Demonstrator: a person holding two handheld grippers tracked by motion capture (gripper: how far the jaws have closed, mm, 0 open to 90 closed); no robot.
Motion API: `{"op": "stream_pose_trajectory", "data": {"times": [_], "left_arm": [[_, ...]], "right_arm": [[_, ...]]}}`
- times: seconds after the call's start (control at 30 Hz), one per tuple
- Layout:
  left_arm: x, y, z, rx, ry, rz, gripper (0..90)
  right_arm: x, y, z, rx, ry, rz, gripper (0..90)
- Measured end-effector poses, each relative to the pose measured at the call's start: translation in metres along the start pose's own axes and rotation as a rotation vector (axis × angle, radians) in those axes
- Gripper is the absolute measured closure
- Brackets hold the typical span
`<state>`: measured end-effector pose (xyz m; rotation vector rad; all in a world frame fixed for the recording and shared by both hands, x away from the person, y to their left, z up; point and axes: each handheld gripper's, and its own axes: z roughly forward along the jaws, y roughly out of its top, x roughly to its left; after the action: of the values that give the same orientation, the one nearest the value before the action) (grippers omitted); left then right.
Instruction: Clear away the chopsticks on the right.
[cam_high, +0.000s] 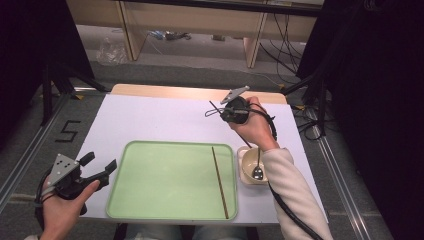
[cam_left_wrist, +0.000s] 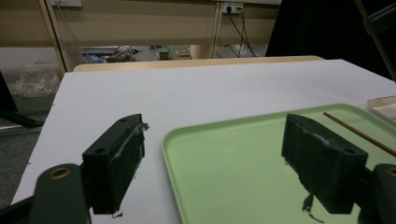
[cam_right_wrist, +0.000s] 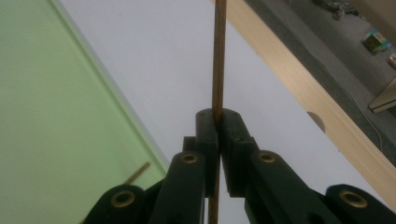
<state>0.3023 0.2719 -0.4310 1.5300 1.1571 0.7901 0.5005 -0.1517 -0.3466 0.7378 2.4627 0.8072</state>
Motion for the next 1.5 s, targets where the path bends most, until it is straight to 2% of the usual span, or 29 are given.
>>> {"op": "stream_pose_trajectory", "data": {"times": [0.07, 0.1, 0.27, 0.3, 0.4, 0.47, 0.5, 0.53, 0.57, 0.63, 0.67, 0.73, 0.87, 0.93, 0.97, 1.03, 1.07, 1.13, 1.2, 1.23, 1.27, 1.33, 1.5], "left_arm": [[0.000, 0.000, 0.000, 0.001, 0.000, 0.001, 20.8], [0.000, 0.000, 0.000, 0.001, 0.000, 0.001, 20.8], [0.000, 0.000, 0.000, 0.000, 0.002, 0.002, 20.8], [0.000, 0.000, 0.000, -0.001, 0.001, 0.003, 20.8], [0.000, 0.000, 0.000, -0.001, 0.001, 0.001, 20.7], [0.000, 0.000, 0.000, -0.002, 0.000, 0.002, 20.8], [0.000, 0.000, 0.000, -0.001, 0.001, 0.004, 20.8], [0.000, 0.000, 0.000, -0.002, 0.001, 0.002, 20.8], [0.000, 0.000, 0.000, -0.002, 0.002, 0.003, 20.8], [0.000, 0.000, 0.000, -0.001, 0.002, 0.004, 20.8], [0.000, 0.000, 0.000, -0.001, 0.002, 0.003, 20.8], [0.000, 0.000, 0.000, 0.000, 0.001, 0.002, 20.8], [0.000, 0.000, 0.000, -0.001, 0.001, 0.002, 20.7], [0.000, 0.000, 0.000, -0.001, 0.003, 0.002, 20.8], [0.000, 0.000, -0.001, -0.001, 0.003, 0.003, 20.8], [0.000, 0.000, 0.000, -0.004, 0.002, 0.003, 20.7], [0.000, 0.000, 0.000, -0.003, 0.001, 0.001, 20.8], [0.000, 0.000, 0.000, -0.002, 0.001, 0.001, 20.8], [0.000, 0.000, -0.001, -0.002, 0.001, 0.003, 20.8], [0.000, 0.001, -0.001, -0.002, 0.001, 0.005, 20.7], [0.000, 0.000, -0.001, -0.003, 0.001, 0.003, 20.8], [0.000, 0.000, 0.000, -0.002, 0.001, 0.000, 20.8], [0.000, 0.001, 0.000, -0.003, 0.000, 0.005, 20.8]], "right_arm": [[0.000, -0.001, -0.003, -0.057, -0.012, 0.028, 87.5], [-0.001, 0.000, -0.005, -0.061, -0.001, 0.028, 87.5], [-0.001, 0.000, -0.011, -0.132, -0.006, 0.071, 87.5], [0.000, -0.001, -0.013, -0.138, -0.001, 0.102, 87.5], [-0.001, -0.002, -0.016, -0.203, -0.015, 0.101, 87.5], [0.000, -0.004, -0.019, -0.222, -0.006, 0.145, 87.5], [0.001, -0.005, -0.021, -0.251, -0.012, 0.161, 87.5], [0.001, -0.006, -0.022, -0.248, 0.002, 0.162, 87.5], [0.002, -0.008, -0.024, -0.281, -0.008, 0.186, 87.5], [0.003, -0.010, -0.026, -0.310, 0.002, 0.199, 87.5], [0.004, -0.012, -0.029, -0.330, -0.007, 0.206, 87.5], [0.006, -0.014, -0.031, -0.336, 0.003, 0.225, 87.5], [0.007, -0.018, -0.033, -0.377, 0.012, 0.226, 87.5], [0.008, -0.018, -0.035, -0.386, 0.000, 0.240, 87.5], [0.008, -0.018, -0.036, -0.371, 0.025, 0.255, 87.4], [0.008, -0.018, -0.036, -0.396, 0.006, 0.250, 87.5], [0.009, -0.018, -0.037, -0.384, 0.017, 0.258, 87.4], [0.009, -0.018, -0.036, -0.407, 0.006, 0.245, 87.5], [0.009, -0.018, -0.038, -0.403, 0.002, 0.243, 87.5], [0.010, -0.018, -0.039, -0.395, 0.010, 0.268, 87.5], [0.008, -0.018, -0.039, -0.403, 0.009, 0.247, 87.5], [0.010, -0.019, -0.041, -0.409, -0.005, 0.272, 87.5], [0.008, -0.018, -0.045, -0.425, -0.021, 0.290, 87.5]]}}
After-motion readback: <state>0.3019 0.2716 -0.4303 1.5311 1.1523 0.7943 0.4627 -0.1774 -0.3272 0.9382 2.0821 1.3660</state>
